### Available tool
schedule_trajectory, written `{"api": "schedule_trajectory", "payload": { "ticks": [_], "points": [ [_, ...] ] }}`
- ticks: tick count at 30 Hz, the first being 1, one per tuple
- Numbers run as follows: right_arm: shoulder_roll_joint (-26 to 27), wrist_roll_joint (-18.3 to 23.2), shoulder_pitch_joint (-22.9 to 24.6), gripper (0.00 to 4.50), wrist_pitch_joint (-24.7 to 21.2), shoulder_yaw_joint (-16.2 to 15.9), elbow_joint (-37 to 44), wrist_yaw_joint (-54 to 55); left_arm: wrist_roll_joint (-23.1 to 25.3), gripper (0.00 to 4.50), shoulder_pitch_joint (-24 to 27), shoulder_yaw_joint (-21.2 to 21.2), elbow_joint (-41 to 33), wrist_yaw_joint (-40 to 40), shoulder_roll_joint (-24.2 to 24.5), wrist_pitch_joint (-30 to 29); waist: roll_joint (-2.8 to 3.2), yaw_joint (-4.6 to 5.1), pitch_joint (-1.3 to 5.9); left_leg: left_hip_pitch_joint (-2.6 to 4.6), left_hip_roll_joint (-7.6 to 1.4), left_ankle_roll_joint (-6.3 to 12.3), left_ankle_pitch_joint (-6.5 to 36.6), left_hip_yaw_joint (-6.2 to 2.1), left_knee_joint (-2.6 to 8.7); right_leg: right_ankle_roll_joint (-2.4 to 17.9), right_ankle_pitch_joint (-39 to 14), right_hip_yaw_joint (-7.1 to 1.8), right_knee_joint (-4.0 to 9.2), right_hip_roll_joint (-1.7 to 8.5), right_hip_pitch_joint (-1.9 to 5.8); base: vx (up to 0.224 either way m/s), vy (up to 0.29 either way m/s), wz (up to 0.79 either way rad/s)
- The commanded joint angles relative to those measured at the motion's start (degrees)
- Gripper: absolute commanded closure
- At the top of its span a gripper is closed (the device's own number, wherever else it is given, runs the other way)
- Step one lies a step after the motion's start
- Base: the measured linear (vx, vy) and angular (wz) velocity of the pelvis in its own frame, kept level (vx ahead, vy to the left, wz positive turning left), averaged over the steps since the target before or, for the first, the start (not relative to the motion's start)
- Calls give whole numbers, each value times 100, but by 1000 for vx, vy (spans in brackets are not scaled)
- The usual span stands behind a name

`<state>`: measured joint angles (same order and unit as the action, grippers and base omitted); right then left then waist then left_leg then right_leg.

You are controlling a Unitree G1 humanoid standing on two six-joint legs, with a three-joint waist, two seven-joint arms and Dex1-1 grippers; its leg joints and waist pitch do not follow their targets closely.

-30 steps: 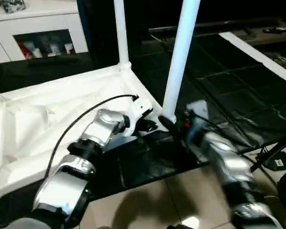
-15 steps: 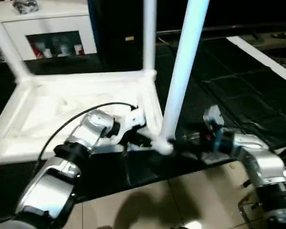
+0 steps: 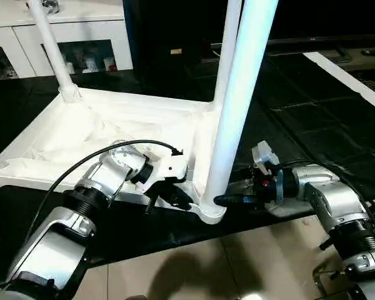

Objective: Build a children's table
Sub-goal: Rotate leg to tighten

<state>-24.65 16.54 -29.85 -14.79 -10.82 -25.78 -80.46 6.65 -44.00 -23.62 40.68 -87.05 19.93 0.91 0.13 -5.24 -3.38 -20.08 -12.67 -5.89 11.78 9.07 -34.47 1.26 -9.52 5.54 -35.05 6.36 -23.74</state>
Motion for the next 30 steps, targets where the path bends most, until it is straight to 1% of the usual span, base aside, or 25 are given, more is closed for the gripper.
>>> {"api": "schedule_trajectory", "payload": {
  "ticks": [1, 2, 4, 6, 8, 10, 13, 17, 19, 22, 24, 25, 26, 27, 28, 29, 30],
  "points": [
    [23, -10, -162, 124, 30, -69, -37, -62, 61, 450, 95, -337, -163, -343, -77, 66, -90, 4, 458, -52, -15, 539, 372, 117, 369, 1395, -797, -238, 312, 165, 407, 0, 0, 0],
    [44, -29, -171, 124, 74, -96, -68, -81, 56, 450, 105, -343, -189, -342, -72, 62, -87, 0, 455, -46, -21, 532, 388, 117, 372, 1394, -814, -239, 312, 165, 402, 0, 0, 0],
    [77, -54, -195, 152, 135, -107, -132, -96, 47, 450, 116, -355, -221, -337, -62, 52, -82, -8, 455, -36, -28, 516, 427, 125, 373, 1400, -847, -243, 315, 169, 392, 0, 0, 0],
    [116, -81, -214, 160, 190, -124, -183, -109, 41, 450, 127, -364, -250, -337, -55, 44, -85, -7, 455, -49, -27, 492, 443, 128, 375, 1390, -867, -239, 313, 165, 397, 0, 0, 0],
    [159, -117, -235, 189, 229, -147, -230, -116, 47, 450, 133, -368, -260, -338, -55, 47, -84, -2, 455, -41, -28, 467, 471, 129, 379, 1372, -895, -240, 318, 163, 397, 0, 0, 0],
    [181, -140, -254, 195, 269, -172, -270, -123, 54, 450, 138, -368, -265, -342, -55, 47, -84, 2, 456, -39, -27, 468, 450, 135, 379, 1368, -860, -242, 314, 161, 396, 0, 0, 0],
    [193, -153, -268, 228, 291, -220, -276, -186, 63, 450, 151, -372, -279, -325, -47, 38, -93, 2, 452, -40, -28, 467, 494, 141, 379, 1354, -928, -245, 323, 168, 393, 0, 0, 0],
    [203, -164, -245, 244, 308, -238, -241, -254, 69, 450, 169, -374, -278, -297, -36, 30, -89, 1, 456, -30, -33, 449, 521, 141, 383, 1343, -931, -246, 323, 163, 388, 0, 0, 0],
    [210, -162, -200, 247, 311, -235, -195, -253, 76, 450, 185, -355, -272, -228, -43, -27, -91, 4, 460, -29, -34, 464, 494, 140, 381, 1375, -838, -247, 311, 159, 388, 0, 0, 0],
    [295, -147, 19, 248, 215, -153, 24, 156, 37, 450, 171, -208, -169, 85, -158, -372, -107, 0, 452, -32, -27, 469, 486, 148, 379, 1363, -863, -252, 318, 157, 390, 0, 0, 0],
    [344, -160, 87, 249, 164, -110, 86, 352, 12, 450, 162, -154, -151, 179, -197, -489, -99, -7, 443, -26, -32, 454, 505, 146, 386, 1340, -929, -254, 327, 166, 383, 0, 0, 0],
    [445, -178, 226, 251, -3, -30, 238, 746, -58, 450, 118, 5, -93, 459, -312, -781, -104, 6, 430, -22, -20, 374, 639, 144, 403, 1241, -1200, -250, 366, 160, 383, 0, 0, 0],
    [499, -231, 268, 251, -32, -9, 275, 950, -95, 450, 93, 82, -58, 586, -364, -870, -101, 3, 418, -4, -18, 341, 723, 148, 408, 1205, -1359, -251, 390, 160, 366, 0, 0, 0],
    [520, -251, 284, 251, -43, 0, 289, 1029, -110, 450, 84, 112, -45, 634, -384, -904, -89, 24, 404, 9, -10, 276, 881, 149, 420, 1113, -1672, -254, 435, 158, 351, 0, 0, 0],
    [569, -305, 318, 251, -62, 16, 318, 1215, -144, 450, 62, 180, -13, 746, -430, -978, -99, 33, 405, -2, 3, 248, 920, 144, 421, 1055, -1812, -248, 447, 160, 363, 0, 0, 0],
    [898, -509, 297, 251, -180, 152, 221, 2133, -270, 450, -75, 476, 164, 1295, -636, -1242, -77, 54, 406, -18, 8, 176, 950, 136, 426, 957, -1961, -245, 455, 156, 365, 0, 0, 0],
    [1045, -547, 273, 252, -242, 211, 179, 2462, -306, 450, -123, 579, 213, 1513, -713, -1352, -59, 81, 397, -29, 23, 85, 978, 116, 444, 857, -2126, -229, 473, 154, 365, 0, 0, 0]
  ]
}}
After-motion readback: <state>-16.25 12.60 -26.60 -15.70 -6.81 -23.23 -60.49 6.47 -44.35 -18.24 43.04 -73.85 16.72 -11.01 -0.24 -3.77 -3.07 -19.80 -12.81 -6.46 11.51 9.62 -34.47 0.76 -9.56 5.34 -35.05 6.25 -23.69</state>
